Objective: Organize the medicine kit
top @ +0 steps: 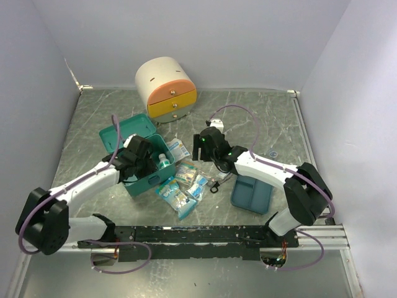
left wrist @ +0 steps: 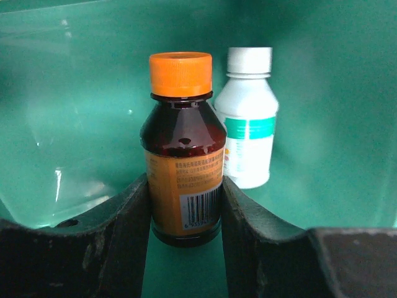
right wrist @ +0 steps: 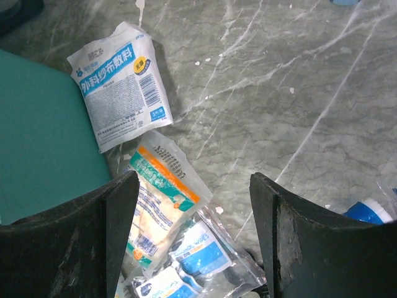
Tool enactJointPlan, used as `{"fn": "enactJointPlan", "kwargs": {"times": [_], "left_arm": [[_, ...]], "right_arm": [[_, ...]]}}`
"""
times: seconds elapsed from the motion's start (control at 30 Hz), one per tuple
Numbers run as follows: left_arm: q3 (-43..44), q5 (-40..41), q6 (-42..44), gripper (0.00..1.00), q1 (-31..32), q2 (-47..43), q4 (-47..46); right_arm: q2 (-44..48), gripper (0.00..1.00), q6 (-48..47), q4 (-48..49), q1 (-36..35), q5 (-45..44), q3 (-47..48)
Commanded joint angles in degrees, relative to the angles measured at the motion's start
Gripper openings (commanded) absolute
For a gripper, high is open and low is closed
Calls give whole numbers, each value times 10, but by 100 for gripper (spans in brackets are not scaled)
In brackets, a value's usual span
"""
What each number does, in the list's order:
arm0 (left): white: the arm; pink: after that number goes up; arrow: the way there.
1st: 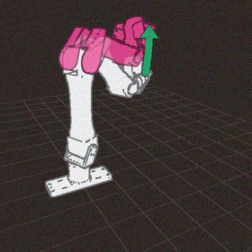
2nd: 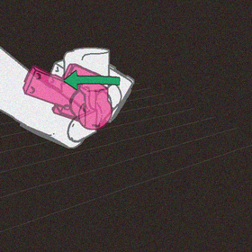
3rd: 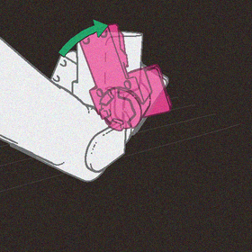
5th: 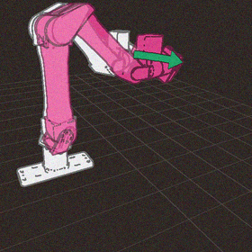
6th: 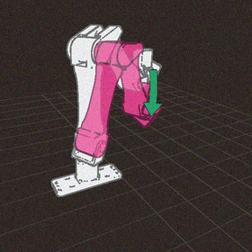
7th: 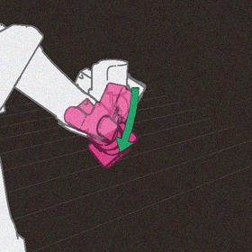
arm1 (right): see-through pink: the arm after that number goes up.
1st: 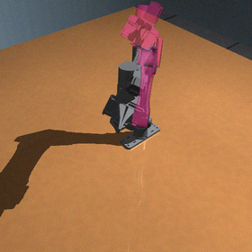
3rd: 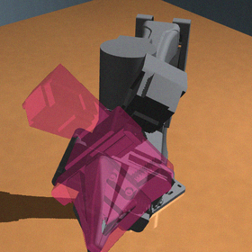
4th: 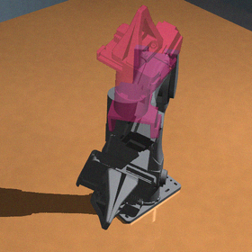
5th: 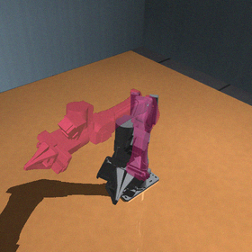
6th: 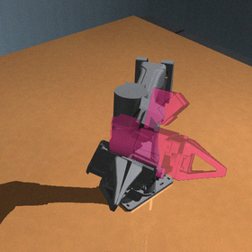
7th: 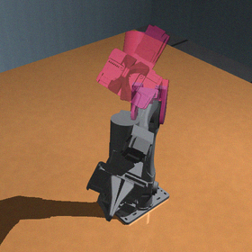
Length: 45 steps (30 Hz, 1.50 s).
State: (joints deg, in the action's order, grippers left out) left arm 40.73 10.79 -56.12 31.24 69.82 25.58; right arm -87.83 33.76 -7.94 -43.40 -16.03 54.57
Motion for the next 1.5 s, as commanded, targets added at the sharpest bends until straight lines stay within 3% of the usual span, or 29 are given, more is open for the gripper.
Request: {"fn": "enactJointPlan", "kwargs": {"times": [0.0,0.27,0.43,0.63,0.9,1.17,1.23,1.33,1.47], "left_arm": [[10,-72,27,51,-28,37,-33],[47,-96,59,76,-44,69,-28],[77,-68,79,79,-44,62,-8],[73,3,89,76,-45,26,-17],[67,26,108,68,-44,48,-34],[43,33,134,75,-44,63,-57],[37,34,134,72,-45,70,-66],[31,38,144,58,-44,79,-79],[17,31,155,54,-44,77,-82]], "right_arm": [[-3,72,-16,14,3,-7,5],[-14,72,-23,7,3,-11,12],[-25,72,-29,5,3,-18,18],[-41,72,-43,3,4,-27,25],[-54,71,-52,12,40,0,42],[-64,70,-70,5,77,12,44],[-75,70,-76,-3,85,5,48],[-91,70,-78,-17,98,-3,57],[-108,69,-90,-28,107,-13,73]]}}
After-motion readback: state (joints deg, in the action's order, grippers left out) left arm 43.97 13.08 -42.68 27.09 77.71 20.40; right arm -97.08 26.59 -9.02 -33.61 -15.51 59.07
